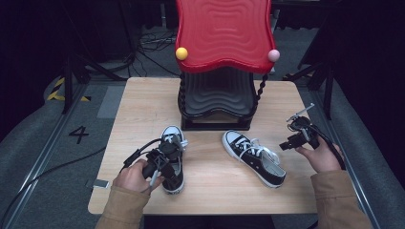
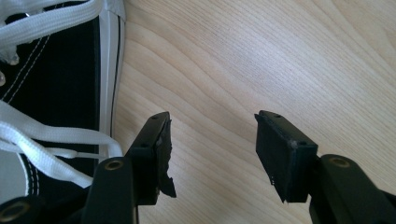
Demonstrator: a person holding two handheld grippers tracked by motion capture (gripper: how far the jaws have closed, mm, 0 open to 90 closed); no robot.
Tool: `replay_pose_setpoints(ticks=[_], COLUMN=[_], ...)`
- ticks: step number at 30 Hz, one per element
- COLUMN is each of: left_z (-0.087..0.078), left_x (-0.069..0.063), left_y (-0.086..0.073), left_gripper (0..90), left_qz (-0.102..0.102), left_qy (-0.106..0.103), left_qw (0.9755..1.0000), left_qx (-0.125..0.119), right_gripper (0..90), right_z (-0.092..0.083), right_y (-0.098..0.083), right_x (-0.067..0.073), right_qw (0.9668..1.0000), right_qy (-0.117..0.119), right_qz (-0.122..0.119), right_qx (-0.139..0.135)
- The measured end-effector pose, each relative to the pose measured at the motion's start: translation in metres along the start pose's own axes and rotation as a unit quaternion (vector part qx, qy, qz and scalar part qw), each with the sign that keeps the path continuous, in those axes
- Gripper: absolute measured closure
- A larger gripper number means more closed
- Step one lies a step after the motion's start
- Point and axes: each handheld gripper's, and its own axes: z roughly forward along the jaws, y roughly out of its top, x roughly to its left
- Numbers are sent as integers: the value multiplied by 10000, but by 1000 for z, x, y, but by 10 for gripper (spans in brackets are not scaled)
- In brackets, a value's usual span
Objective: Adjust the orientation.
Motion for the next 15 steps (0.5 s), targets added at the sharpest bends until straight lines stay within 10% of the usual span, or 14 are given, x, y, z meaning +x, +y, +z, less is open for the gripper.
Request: replay_pose_setpoints(ticks=[7, 15], left_z=[9, 15], left_x=[8, 8], left_y=[-6, 3], left_gripper=[773, 564], left_qz=[-413, -680], left_qy=[80, 237], left_qw=[9986, 9973], left_qx=[325, -105], right_gripper=[458, 459], right_z=[6, 8], right_y=[4, 4], right_x=[4, 5], right_qw=[9999, 10000], right_qy=[5, 5], right_qz=[-90, -58], right_qx=[59, 81])
